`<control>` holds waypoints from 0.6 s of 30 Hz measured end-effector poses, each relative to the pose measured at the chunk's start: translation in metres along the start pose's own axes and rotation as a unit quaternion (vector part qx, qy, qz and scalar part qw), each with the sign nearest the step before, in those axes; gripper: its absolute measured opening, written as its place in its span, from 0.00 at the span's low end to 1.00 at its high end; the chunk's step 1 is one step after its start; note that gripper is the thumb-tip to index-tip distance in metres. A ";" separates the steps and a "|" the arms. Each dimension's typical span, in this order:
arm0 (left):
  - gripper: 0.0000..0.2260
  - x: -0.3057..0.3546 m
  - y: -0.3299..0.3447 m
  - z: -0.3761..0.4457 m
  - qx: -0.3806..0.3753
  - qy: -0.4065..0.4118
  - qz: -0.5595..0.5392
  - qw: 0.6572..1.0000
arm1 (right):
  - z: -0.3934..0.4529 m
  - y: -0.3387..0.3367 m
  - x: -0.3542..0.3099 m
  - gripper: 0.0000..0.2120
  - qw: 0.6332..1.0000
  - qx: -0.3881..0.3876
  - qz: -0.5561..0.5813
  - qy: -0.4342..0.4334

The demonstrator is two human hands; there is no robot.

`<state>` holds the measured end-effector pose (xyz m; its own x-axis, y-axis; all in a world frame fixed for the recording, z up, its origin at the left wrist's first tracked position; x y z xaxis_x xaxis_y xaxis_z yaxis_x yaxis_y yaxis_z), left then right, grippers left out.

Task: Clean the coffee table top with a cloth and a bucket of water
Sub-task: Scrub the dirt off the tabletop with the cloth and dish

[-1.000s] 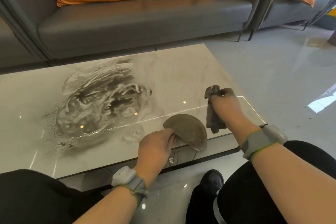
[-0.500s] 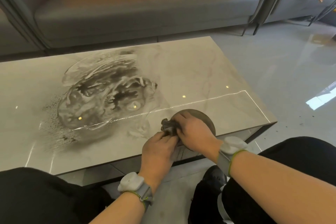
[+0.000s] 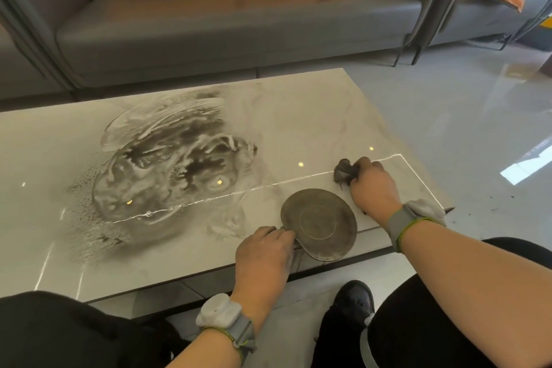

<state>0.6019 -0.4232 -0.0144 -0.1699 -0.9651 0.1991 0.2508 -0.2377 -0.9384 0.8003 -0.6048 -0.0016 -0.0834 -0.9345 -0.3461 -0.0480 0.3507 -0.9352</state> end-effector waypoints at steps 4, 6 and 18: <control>0.08 -0.003 -0.008 0.009 -0.014 -0.042 -0.031 0.999 | 0.017 -0.010 0.006 0.16 0.999 -0.035 -0.011 0.029; 0.09 -0.006 -0.015 0.018 0.004 -0.038 -0.076 0.996 | 0.027 -0.017 0.002 0.17 0.998 -0.054 -0.013 0.026; 0.05 -0.029 -0.057 0.115 0.211 0.014 -0.129 0.969 | 0.105 -0.075 -0.033 0.13 0.988 -0.094 0.104 0.066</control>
<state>0.7020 -0.3944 0.0656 -0.3037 -0.8659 0.3974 0.5635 -0.4996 -0.6579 0.9109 -0.6070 0.0721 -0.2397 -0.8289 -0.5054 -0.1983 0.5514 -0.8103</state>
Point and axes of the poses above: each hand's wrist, its own z-axis towards the middle knuckle, its own y-axis out of the palm, x = y × z, the point moved 7 cm from there along z, towards the middle knuckle, and after that the axes turned 11 degrees about y, right-handed, at the moved point
